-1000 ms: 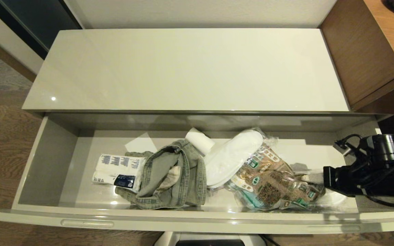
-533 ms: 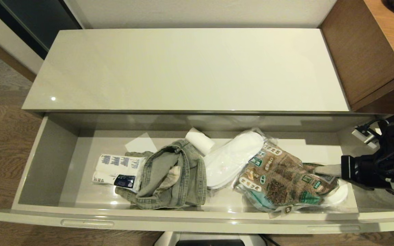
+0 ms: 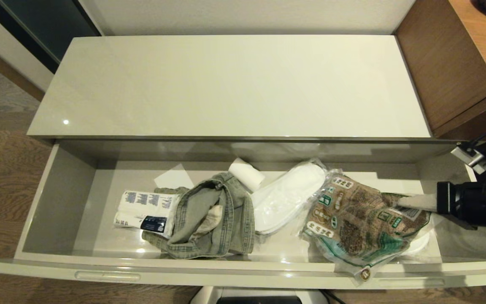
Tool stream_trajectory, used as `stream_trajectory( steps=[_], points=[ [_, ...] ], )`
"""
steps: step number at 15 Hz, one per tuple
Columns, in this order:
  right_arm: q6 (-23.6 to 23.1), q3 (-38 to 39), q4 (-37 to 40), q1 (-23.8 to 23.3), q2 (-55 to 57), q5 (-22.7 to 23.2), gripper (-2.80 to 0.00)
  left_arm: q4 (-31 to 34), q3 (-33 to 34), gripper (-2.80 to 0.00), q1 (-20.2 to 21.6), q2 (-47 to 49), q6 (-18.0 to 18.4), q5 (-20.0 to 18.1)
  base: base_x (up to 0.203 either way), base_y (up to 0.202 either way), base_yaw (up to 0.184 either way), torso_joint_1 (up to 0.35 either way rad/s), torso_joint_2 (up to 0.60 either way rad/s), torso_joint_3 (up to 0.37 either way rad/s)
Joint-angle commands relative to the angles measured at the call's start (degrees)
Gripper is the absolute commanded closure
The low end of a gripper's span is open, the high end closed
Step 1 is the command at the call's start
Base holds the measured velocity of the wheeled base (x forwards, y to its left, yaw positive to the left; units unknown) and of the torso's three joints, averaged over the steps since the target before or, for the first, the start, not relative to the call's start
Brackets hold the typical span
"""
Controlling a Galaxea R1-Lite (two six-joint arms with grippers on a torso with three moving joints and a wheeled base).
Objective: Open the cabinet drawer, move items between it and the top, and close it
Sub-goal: Take out the solid drinks from the drawer, then place the solid drinks on the table
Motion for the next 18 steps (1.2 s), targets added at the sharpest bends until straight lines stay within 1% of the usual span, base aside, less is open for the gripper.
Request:
stream_trajectory(
  steps=[1,6,8,11,13,15,18],
  points=[
    [1.5,-4.2,3.3,0.1,-4.7,0.1,0.0,0.0,0.0,0.0,0.0,0.1,0.1,0.0,0.0,0.0,0.0,0.0,0.0,0.0],
    [6.3,-14.6,16.3,1.4,-10.9,0.1,0.0,0.0,0.0,0.0,0.0,0.1,0.0,0.0,0.0,0.0,0.0,0.0,0.0,0.0],
    [6.4,-14.7,16.4,1.5,-10.9,0.0,0.0,0.0,0.0,0.0,0.0,0.1,0.0,0.0,0.0,0.0,0.0,0.0,0.0,0.0],
    [8.7,-19.0,21.3,2.1,-13.2,-0.2,0.0,0.0,0.0,0.0,0.0,0.1,0.1,0.0,0.0,0.0,0.0,0.0,0.0,0.0],
    [11.1,-25.6,24.5,2.4,-14.2,-0.2,0.0,0.0,0.0,0.0,0.0,0.1,0.1,0.0,0.0,0.0,0.0,0.0,0.0,0.0],
    [15.0,-31.6,27.2,2.7,-14.3,-0.5,0.0,0.0,0.0,0.0,0.0,0.1,0.1,0.0,0.0,0.0,0.0,0.0,0.0,0.0],
    [16.6,-39.8,32.3,2.8,-13.8,-0.8,0.0,0.0,0.0,0.0,0.0,0.1,0.1,0.0,0.0,0.0,0.0,0.0,0.0,0.0]
  ],
)
